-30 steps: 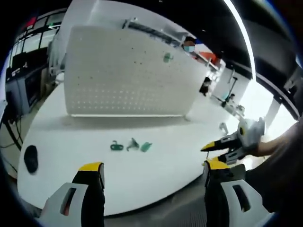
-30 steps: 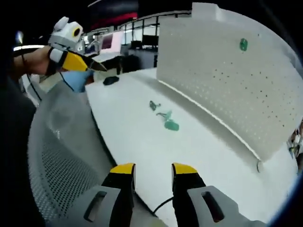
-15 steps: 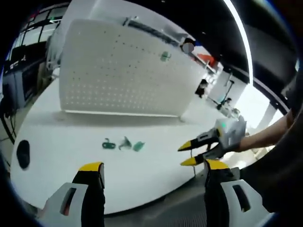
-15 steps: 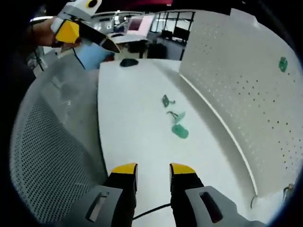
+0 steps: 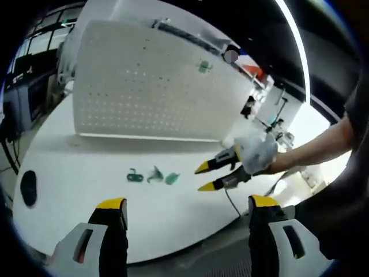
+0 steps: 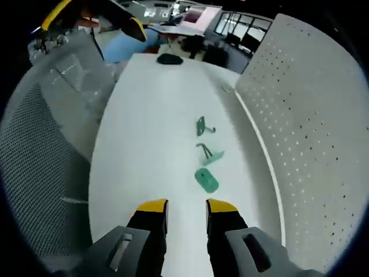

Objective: Insert the hook assembly into the mounting plate slot until the hook locks in place.

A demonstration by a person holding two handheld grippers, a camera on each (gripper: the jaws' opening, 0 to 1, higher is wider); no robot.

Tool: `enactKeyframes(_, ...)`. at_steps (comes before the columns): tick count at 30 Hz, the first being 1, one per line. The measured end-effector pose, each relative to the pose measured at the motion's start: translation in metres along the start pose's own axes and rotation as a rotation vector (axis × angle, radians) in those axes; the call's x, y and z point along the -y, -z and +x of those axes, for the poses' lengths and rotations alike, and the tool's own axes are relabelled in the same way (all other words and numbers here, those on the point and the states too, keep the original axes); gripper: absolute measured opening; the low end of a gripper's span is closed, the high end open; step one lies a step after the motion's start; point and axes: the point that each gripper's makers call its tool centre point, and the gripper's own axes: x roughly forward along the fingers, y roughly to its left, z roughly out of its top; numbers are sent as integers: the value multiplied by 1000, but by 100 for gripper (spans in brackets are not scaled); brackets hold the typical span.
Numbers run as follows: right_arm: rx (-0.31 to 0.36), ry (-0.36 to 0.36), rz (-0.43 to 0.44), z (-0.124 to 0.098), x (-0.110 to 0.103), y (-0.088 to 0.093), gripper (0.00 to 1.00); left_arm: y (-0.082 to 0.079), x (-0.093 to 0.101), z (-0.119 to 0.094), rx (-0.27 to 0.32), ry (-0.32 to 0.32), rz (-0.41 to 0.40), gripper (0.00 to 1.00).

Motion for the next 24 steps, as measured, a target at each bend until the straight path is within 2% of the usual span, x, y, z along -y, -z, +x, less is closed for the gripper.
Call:
enactKeyframes(5,-22,4,-95,13,12,-7,24,6,-6,-1,-5,-9,-9,88)
enactKeyframes(10,-28,-30,-81,27,14,-14,23,9,-12,-2,-8,-24,-15,88)
enactKeyframes(16,-32,-47,-159,42,14,-22,20,5,-19,-7,13,-41,-36,88)
enactKeyframes(18,-50,-57,-170,47,15,-21,15,4,-22,-7,17,-44,-38,88)
enactKeyframes(24,-84,-88,-218,56,14,-20,14,2,-29,-7,31,-50,-48,87)
